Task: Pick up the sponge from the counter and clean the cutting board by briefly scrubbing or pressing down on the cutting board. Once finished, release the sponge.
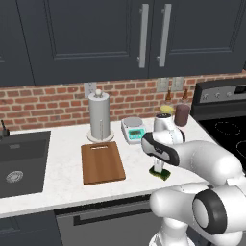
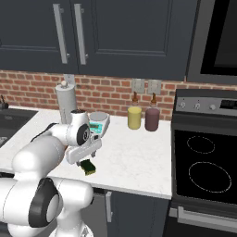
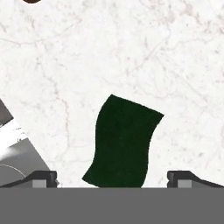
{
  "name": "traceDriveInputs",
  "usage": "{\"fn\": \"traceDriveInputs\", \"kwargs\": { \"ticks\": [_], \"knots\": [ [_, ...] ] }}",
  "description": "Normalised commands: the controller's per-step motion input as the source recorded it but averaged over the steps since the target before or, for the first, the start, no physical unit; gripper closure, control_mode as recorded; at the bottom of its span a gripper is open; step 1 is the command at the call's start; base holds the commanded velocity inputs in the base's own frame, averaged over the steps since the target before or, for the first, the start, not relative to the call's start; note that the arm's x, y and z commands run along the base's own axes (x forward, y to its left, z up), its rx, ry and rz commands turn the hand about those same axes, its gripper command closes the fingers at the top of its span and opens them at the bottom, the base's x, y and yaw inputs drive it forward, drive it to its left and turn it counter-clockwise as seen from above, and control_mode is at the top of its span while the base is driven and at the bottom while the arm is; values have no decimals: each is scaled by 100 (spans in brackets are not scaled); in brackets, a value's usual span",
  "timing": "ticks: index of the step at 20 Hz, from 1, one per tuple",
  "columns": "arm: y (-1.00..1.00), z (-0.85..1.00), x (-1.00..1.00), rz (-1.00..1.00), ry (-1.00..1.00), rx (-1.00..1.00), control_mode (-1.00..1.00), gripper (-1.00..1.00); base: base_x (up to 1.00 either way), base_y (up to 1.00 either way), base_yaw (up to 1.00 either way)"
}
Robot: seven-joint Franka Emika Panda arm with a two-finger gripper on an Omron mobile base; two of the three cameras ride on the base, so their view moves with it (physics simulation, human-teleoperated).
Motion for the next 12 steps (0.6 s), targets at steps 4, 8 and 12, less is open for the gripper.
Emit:
{"fn": "traceDriveInputs", "kwargs": {
  "ticks": [4,8,12],
  "knots": [
    [0,-17,0,4,0,0,-100,-100,0,0,0],
    [0,-11,0,0,0,0,-100,-100,0,0,0],
    [0,-15,4,-1,0,0,-100,-100,0,0,0]
  ]
}}
